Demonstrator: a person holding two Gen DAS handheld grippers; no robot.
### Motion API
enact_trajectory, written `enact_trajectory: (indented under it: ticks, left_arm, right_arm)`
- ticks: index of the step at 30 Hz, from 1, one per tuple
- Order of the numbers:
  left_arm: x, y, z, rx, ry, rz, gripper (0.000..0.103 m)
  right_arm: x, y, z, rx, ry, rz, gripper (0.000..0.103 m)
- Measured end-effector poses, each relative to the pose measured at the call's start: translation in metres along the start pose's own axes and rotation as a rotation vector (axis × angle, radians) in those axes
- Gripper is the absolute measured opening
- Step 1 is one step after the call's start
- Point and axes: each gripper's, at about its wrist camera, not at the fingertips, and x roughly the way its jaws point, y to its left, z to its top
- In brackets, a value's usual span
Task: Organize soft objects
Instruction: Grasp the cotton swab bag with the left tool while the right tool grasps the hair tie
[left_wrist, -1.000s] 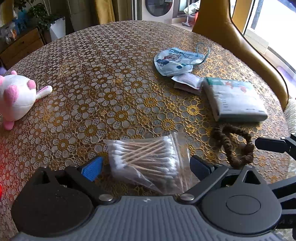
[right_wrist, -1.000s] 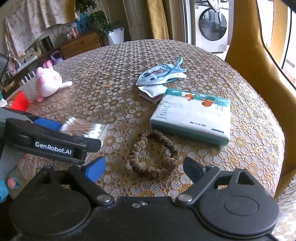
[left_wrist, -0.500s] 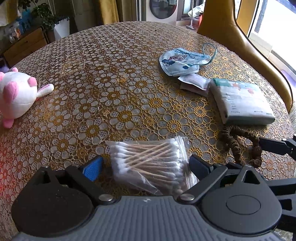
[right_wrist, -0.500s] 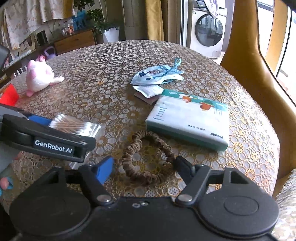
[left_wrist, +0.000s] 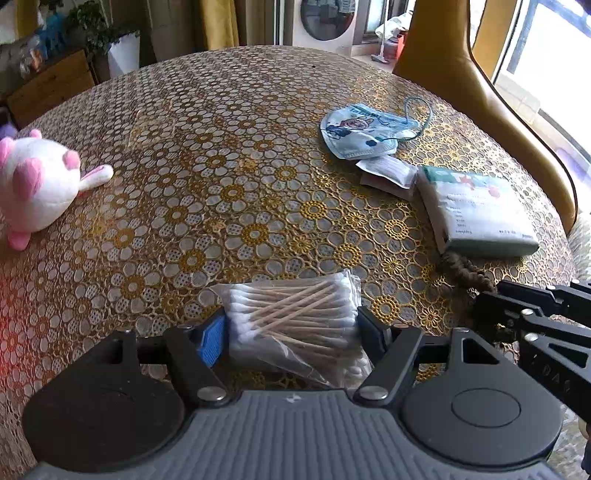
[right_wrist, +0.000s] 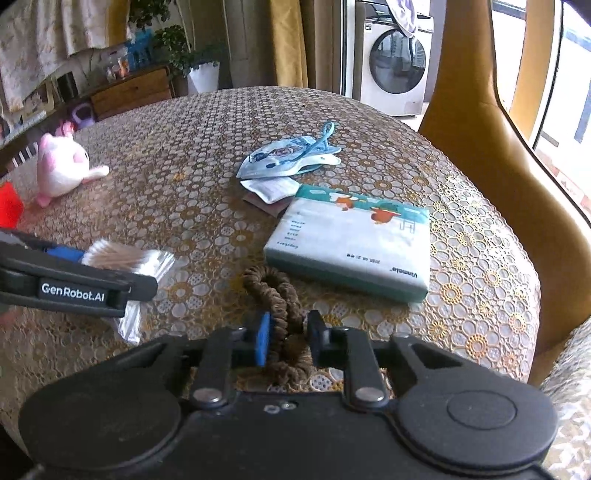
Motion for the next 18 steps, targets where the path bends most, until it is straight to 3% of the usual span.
enact_trajectory:
  ticks: [2,8,18]
  left_arm:
    - [-0.003,0.004,0.000,-0.011,-0.005,0.000,0.072]
    - [-0.019,0.018,0.001,-0.044,-0.019,-0.006,0.072]
    - [-0.068,0.048,-0.003,-0.039,-0.057,-0.023,0.072]
  right_arm:
    - [-0.004,-0.001,0.001,0.003,-0.013,0.002,0.013]
    - [-0.019,0.002,0.005,0.012,-0.048,0.026,0.009]
    - [-0.061,0.025,0.016,0.004,-0.106,0.129,0.009]
